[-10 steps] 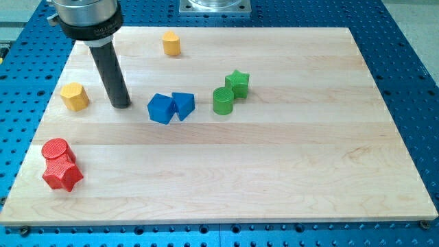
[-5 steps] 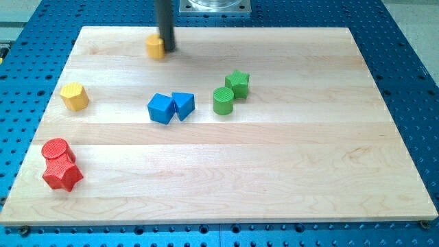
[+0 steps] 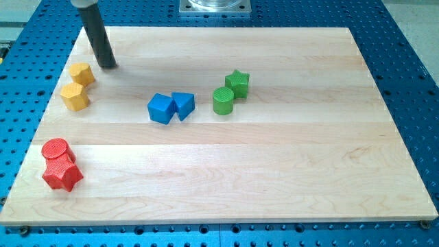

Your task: Move the heart close to the hexagon

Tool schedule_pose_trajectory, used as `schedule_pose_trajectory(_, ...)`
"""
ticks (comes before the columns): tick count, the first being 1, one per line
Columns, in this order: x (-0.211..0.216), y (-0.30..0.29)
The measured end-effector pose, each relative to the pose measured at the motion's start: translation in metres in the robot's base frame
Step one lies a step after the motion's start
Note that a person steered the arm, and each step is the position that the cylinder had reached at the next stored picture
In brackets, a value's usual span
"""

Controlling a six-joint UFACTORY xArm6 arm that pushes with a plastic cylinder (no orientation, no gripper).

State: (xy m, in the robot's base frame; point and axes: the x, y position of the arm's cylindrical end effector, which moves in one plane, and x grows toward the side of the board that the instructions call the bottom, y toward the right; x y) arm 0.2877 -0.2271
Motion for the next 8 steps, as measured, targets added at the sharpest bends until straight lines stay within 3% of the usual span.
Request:
schedule_pose_trajectory(1, 0.021, -0.043)
schedule_pose_trajectory(2, 0.056, -0.031)
schedule_pose_trajectory(8, 0.032, -0.006)
